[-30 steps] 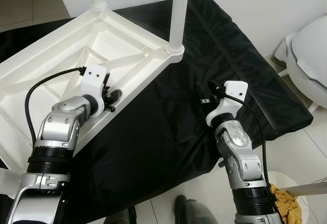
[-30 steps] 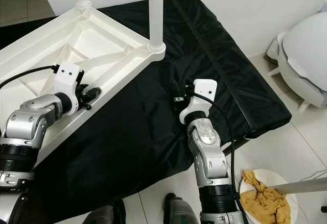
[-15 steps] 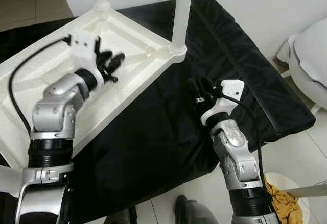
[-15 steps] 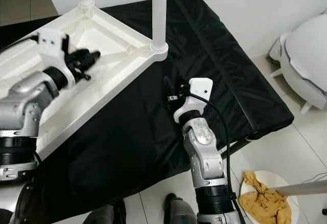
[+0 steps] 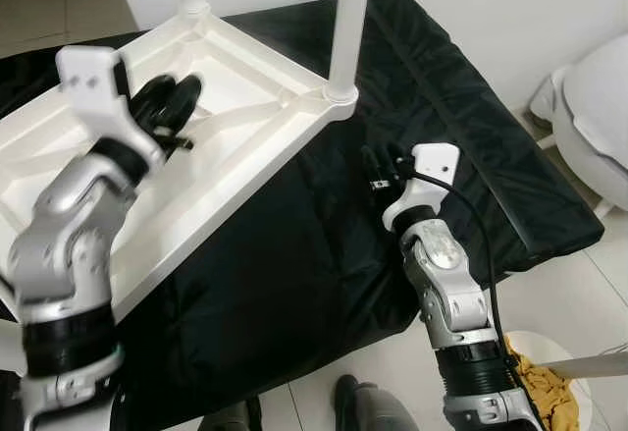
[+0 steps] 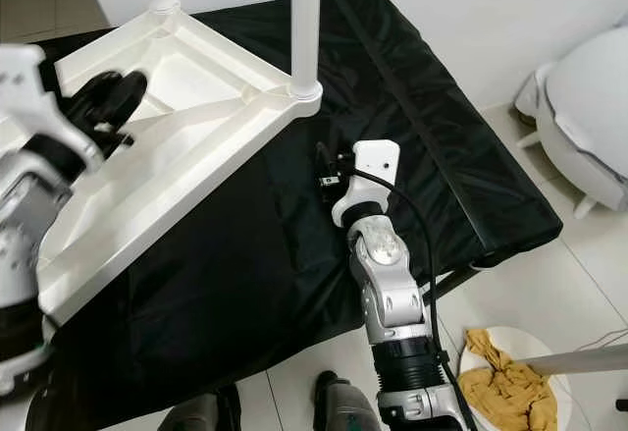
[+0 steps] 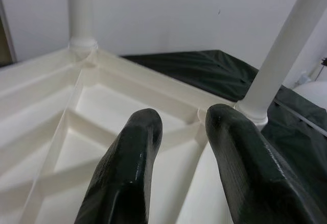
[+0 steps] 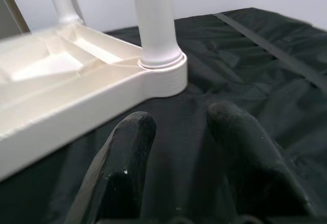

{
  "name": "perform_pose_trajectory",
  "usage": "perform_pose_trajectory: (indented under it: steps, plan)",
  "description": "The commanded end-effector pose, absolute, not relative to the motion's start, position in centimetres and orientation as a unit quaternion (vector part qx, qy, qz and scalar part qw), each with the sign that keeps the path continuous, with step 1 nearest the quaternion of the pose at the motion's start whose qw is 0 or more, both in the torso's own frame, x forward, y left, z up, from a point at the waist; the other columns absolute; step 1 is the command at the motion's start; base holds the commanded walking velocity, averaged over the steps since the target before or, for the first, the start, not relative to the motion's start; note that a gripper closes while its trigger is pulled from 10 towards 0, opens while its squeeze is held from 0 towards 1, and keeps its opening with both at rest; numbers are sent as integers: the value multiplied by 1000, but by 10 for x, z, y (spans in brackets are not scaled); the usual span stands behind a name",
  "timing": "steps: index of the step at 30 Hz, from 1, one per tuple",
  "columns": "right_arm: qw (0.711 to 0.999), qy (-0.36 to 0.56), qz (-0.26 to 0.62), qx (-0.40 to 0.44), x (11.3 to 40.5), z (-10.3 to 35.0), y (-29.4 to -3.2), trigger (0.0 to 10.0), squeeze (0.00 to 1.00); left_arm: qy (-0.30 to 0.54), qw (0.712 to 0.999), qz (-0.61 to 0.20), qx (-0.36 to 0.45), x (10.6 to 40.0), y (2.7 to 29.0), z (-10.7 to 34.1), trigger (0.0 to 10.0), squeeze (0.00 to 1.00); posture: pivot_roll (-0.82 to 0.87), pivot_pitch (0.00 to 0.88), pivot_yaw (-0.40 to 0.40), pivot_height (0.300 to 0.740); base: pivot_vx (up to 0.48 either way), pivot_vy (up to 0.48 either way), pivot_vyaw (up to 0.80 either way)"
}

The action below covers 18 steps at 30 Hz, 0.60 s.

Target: Building children table

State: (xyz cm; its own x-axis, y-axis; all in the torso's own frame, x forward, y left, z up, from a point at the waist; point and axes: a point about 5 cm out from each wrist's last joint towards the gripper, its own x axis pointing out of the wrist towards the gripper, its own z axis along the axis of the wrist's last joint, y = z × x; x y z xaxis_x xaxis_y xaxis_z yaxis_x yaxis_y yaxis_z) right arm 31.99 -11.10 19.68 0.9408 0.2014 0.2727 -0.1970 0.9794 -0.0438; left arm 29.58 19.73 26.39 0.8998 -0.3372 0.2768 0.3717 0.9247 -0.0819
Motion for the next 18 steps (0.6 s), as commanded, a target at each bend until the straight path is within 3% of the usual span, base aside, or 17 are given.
perform_pose_trajectory:
  steps: [1,11,18]
  plan:
    - [984,-141,107,-17,321,193,-109,10000,0,-131,965,-216,-72,284,199,264,10000,0,-15,219,18,740,0,0,0]
    - [985,-133,106,-39,333,185,-114,10000,0,-54,947,-314,-36,238,208,242,10000,0,33,218,19,740,0,0,0]
    - [986,-132,93,-41,348,188,-114,10000,0,-45,954,-295,-23,220,213,240,10000,0,66,217,1,740,0,0,0]
